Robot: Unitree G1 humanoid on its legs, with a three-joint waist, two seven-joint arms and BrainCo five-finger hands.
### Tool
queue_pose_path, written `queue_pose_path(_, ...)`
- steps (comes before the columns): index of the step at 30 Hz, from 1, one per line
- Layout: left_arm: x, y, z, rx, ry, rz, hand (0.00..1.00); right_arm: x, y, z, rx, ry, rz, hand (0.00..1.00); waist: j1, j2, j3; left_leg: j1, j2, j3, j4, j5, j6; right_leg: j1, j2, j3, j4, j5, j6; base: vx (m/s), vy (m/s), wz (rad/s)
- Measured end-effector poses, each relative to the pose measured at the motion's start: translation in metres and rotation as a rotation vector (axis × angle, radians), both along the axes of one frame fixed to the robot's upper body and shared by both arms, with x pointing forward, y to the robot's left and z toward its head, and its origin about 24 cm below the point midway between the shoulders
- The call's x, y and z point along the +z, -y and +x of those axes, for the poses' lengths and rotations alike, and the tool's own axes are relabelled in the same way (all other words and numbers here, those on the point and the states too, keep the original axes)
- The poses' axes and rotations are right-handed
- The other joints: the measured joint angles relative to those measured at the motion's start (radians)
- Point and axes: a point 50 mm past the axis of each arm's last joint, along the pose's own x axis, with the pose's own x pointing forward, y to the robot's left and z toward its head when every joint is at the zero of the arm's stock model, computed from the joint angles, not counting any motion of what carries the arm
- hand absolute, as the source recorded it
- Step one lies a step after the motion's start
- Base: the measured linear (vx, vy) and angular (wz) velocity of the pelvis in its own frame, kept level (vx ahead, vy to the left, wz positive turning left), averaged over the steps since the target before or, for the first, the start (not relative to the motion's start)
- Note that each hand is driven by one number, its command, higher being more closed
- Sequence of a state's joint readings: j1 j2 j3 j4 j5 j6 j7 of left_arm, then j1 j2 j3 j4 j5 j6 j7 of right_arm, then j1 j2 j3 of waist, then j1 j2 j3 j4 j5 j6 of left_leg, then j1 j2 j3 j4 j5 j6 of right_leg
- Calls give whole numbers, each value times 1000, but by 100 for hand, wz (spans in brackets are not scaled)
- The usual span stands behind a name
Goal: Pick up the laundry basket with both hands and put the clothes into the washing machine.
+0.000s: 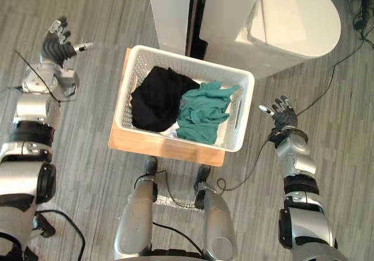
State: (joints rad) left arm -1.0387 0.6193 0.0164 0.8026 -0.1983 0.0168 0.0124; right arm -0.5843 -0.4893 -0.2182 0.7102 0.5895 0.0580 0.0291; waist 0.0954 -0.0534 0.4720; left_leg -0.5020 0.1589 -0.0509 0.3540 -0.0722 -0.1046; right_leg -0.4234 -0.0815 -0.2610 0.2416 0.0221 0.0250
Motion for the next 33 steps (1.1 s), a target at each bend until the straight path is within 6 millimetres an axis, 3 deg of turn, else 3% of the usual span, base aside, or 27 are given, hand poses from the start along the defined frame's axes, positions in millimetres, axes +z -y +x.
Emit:
queue_pose_path(3, 9, -2, 3, 23, -19, 71, 0, 2, 2, 2, 9, 32, 89, 0, -2, 0, 9, -26, 8, 4, 10, -1, -2, -22, 8, 6, -5, 9, -1, -17, -10, -11)
queue_pose_path(9, 7, -10, 7, 76, -104, 167, 0, -5, -6, 7, 79, 10, 167, 0, -3, -1, 10, -89, 19, 17, 21, -1, -3, -73, 21, 16, -35, 36, -2, 4, -11, -10)
queue_pose_path(13, 13, -9, 10, 56, -138, 212, 0, 12, -23, 24, 157, 36, 191, 0, -3, -3, 21, -117, 32, 30, 33, -1, -3, -95, 32, 25, -52, 55, -3, 4, -11, -12)
queue_pose_path(17, 6, -11, 10, 29, -209, 278, 0, 29, -35, 36, 228, 52, 169, 0, -5, -3, 21, -126, 36, 41, 32, -1, -3, -100, 38, 36, -78, 74, -4, 2, -11, -10)
queue_pose_path(22, 7, -19, 7, -5, -257, 340, 0, 42, -38, 40, 273, 65, 155, 0, -5, -3, 21, -139, 38, 58, 33, 0, -3, -105, 42, 50, -115, 101, 1, 7, 1, -9)
queue_pose_path(29, 1, -22, 3, -80, -347, 467, 0, 65, -21, 38, 284, 85, 70, 0, -4, -3, 21, -146, 43, 67, 39, 0, -3, -103, 47, 59, -142, 125, 10, 1, -18, -5)
queue_pose_path(33, -9, -25, 4, -75, -403, 503, 0, 75, -30, 43, 320, 108, 70, 0, -15, -3, 21, -150, 46, 78, 43, 0, -3, -100, 50, 70, -164, 144, 13, -16, -16, -8)
